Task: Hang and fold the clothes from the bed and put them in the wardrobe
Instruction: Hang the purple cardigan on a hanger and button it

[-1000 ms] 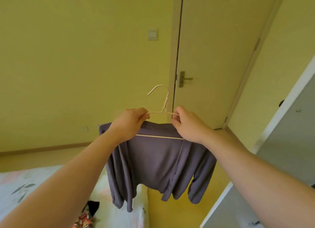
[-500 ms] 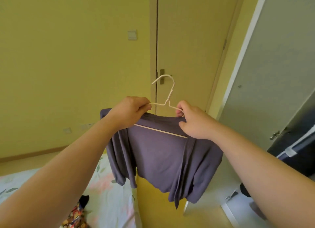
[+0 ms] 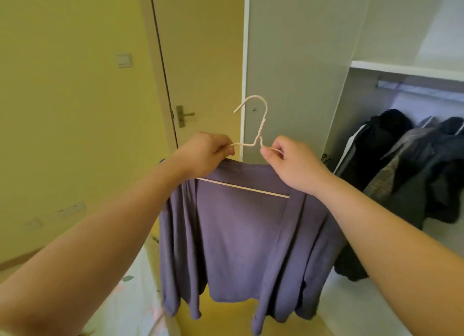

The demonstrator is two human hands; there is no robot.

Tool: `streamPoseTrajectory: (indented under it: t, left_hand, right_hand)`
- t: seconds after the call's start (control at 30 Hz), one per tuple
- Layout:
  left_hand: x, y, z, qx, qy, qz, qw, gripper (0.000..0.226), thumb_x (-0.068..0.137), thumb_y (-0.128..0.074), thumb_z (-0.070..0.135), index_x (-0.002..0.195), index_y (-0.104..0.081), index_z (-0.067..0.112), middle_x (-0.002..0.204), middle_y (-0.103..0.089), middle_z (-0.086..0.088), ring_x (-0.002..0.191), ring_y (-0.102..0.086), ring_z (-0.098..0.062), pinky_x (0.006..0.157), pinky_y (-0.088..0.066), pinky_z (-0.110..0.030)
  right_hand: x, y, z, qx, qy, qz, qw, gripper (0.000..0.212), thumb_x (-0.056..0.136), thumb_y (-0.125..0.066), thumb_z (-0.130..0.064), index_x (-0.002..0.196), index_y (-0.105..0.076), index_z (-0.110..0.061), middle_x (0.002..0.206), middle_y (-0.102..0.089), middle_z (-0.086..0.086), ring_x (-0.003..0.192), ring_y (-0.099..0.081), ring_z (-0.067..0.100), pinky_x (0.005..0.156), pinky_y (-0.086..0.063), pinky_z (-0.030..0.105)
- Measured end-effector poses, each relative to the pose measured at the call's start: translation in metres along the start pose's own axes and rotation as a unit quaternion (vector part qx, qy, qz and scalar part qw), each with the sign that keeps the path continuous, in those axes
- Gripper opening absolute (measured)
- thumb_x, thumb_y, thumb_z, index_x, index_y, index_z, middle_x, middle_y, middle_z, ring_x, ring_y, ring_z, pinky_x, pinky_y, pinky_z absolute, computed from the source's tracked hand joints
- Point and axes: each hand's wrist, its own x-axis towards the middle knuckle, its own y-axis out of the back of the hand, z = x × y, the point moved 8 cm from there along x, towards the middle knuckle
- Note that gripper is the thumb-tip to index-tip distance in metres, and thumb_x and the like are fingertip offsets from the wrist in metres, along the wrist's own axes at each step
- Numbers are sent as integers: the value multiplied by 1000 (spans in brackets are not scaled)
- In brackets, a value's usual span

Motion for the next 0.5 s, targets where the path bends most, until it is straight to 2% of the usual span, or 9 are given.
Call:
streamPoseTrajectory:
  t: [0.07,0.1,0.17,0.23,0.3,0.43,0.5]
  left_hand:
    - [11,-16,26,-3,-30,-18,999,21,103,-56,30,98,-71,16,73,-61,7,69,-54,-14,58,-36,-10]
    - [16,-25,38,-4,-46,-29,998,21,103,-57,29,98,-71,15,74,-62,6,70,-54,-15,58,-36,-9]
    - [28,-43,62,-8,-73,-52,996,20,102,-58,28,101,-72,13,79,-65,0,75,-56,-21,58,-36,-16]
    - [41,-60,84,-14,-103,-66,992,20,102,-59,29,102,-72,14,73,-60,6,75,-54,-21,58,-29,-21]
    - [55,-77,106,-21,-133,-82,987,20,101,-59,32,103,-73,17,70,-55,13,75,-53,-18,62,-30,-23]
    - [83,-111,149,-44,-189,-115,974,22,101,-59,39,100,-72,22,66,-55,15,65,-51,-6,61,-35,-23]
    - [96,-128,169,-51,-212,-130,967,25,100,-60,43,97,-73,22,66,-58,10,65,-53,-8,62,-40,-27]
  right_hand:
    - [-16,20,19,-22,-22,10,999,41,100,-49,-54,75,-47,-21,65,-55,-3,61,-50,18,56,-35,34]
    - [-24,30,28,-34,-33,16,999,41,100,-49,-56,75,-48,-22,65,-57,-4,62,-52,18,56,-37,34]
    - [-40,50,46,-53,-55,28,997,42,99,-48,-58,76,-50,-22,65,-58,-4,64,-56,19,58,-42,36]
    - [-56,69,63,-64,-79,41,994,42,98,-48,-59,78,-52,-21,67,-60,-3,65,-58,20,61,-48,40]
    - [-71,86,81,-74,-104,57,990,41,98,-48,-59,80,-53,-22,69,-61,-2,67,-59,19,64,-51,42]
    - [-102,122,115,-96,-161,101,977,38,97,-49,-61,78,-53,-29,69,-60,-5,66,-60,15,58,-49,36]
    - [-117,138,130,-111,-187,125,968,39,96,-50,-61,76,-52,-28,68,-60,-5,65,-59,16,56,-46,35]
